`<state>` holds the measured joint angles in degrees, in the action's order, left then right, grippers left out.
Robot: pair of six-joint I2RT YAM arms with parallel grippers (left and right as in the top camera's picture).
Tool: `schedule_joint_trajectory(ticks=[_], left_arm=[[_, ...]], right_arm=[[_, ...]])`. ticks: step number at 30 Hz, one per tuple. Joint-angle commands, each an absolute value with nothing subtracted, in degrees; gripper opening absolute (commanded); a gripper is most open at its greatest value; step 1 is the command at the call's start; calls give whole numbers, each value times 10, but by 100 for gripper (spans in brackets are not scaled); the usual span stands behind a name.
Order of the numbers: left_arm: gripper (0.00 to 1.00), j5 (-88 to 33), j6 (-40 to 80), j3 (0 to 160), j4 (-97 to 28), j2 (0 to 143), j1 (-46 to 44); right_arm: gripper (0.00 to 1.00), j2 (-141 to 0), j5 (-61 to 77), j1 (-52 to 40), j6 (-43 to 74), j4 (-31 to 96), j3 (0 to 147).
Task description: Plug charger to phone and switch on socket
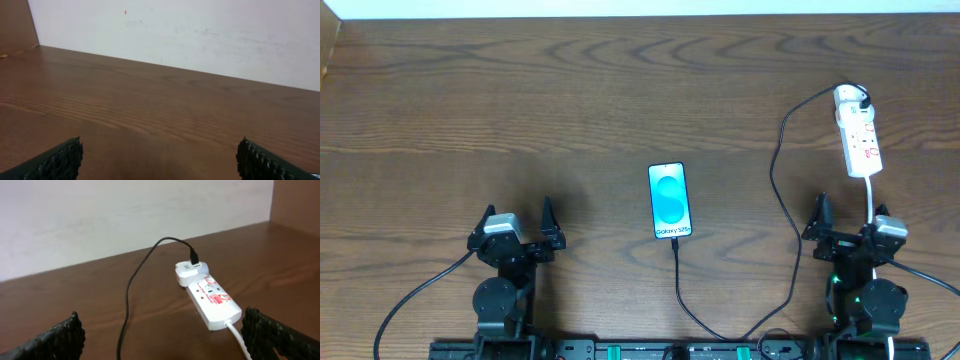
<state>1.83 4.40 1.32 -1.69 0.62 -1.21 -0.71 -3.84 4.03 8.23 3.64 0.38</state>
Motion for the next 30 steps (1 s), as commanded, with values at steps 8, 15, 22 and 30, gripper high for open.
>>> schedule_joint_trajectory(ticks=[8,15,22,30], left_arm=[[98,25,36,2,-40,2,-9],[98,25,36,2,-40,2,-9],[98,25,37,2,-40,2,-9],[98,25,37,2,-40,2,-9]], right_arm=[[99,-3,-39,18,-26,39,3],[99,-3,-1,18,-63,41,3],[99,-3,-14,7,-60,41,3],[99,-3,-46,-16,-43,37,3]])
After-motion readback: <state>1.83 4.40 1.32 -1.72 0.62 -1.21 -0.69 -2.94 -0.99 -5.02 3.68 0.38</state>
